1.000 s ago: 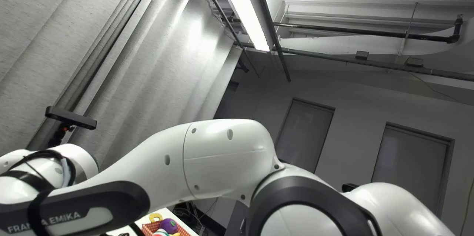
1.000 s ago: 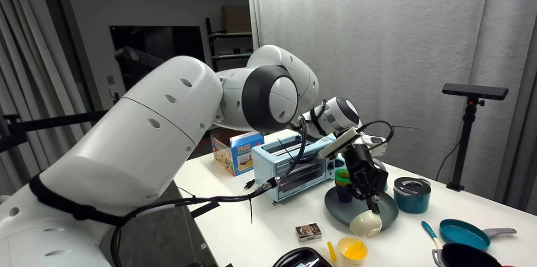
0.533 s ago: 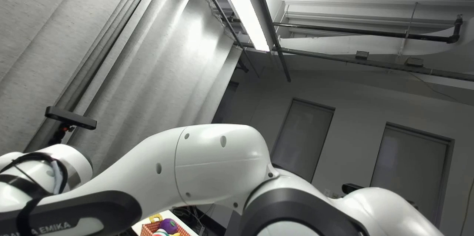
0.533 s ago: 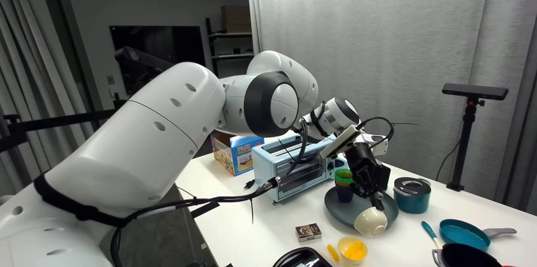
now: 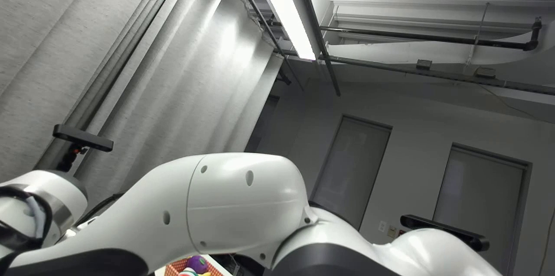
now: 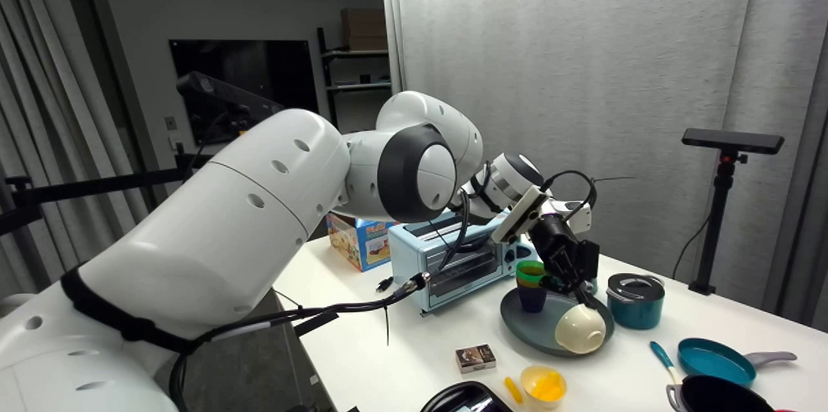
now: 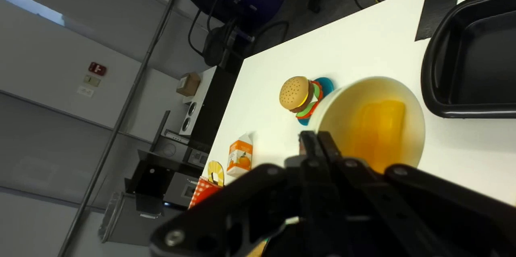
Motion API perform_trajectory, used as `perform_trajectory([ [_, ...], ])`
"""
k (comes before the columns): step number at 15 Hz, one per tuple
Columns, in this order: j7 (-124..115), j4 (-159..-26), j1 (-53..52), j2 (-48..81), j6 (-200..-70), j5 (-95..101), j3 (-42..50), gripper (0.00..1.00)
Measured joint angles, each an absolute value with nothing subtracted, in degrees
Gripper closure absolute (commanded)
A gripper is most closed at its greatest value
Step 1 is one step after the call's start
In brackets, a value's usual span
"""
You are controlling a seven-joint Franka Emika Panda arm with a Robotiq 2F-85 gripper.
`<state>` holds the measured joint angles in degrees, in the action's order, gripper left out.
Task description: Pick up the bowl on the right and pout its contents in the bowl on the left.
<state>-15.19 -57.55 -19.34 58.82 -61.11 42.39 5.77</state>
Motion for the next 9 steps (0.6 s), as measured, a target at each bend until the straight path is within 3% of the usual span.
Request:
perform_trajectory([
  [9,-15.08,-53.57,-19.99,61.77,-60.48,46.68,5.91,0.99],
])
